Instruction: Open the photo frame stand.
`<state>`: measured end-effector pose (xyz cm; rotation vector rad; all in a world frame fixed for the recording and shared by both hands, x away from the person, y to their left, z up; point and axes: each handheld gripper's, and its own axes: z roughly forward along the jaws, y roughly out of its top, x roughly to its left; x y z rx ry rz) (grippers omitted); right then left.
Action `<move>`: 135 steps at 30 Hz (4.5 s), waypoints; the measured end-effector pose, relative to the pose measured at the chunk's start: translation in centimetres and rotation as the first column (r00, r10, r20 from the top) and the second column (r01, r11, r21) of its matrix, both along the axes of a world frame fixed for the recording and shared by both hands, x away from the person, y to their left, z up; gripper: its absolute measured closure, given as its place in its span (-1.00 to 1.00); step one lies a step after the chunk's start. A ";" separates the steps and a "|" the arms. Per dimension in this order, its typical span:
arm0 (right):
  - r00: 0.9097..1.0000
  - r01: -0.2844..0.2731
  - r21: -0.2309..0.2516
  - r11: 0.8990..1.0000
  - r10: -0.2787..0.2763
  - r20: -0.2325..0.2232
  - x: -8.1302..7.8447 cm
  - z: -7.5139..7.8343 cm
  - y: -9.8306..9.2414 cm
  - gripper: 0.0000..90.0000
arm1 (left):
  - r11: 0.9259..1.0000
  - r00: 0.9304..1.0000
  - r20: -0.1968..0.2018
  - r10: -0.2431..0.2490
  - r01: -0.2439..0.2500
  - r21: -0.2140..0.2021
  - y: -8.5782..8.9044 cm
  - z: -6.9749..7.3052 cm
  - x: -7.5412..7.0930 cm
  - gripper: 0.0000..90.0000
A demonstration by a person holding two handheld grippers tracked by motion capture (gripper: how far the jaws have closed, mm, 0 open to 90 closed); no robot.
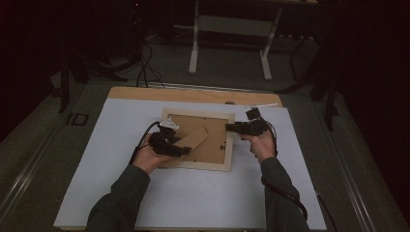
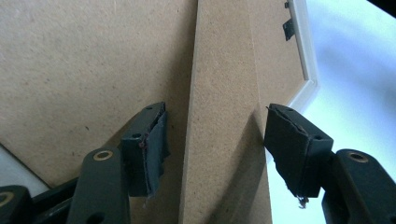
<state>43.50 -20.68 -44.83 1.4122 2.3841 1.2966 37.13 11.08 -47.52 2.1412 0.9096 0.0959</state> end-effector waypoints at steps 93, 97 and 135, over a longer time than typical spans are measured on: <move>0.921 0.096 -0.213 0.972 -0.005 0.390 -4.5 4.1 0.6 0.41 | 0.964 0.944 0.276 0.181 -0.225 0.140 -5.3 0.5 0.6 0.33; 0.915 0.091 -0.228 0.969 0.008 0.404 -5.0 4.1 0.8 0.42 | 0.964 0.943 0.283 0.174 -0.222 0.146 -5.3 0.6 0.4 0.33; 0.890 0.063 -0.256 0.965 0.062 0.452 -8.1 3.5 1.2 0.47 | 0.970 0.949 0.278 0.147 -0.193 0.145 -4.7 -0.8 -1.7 0.40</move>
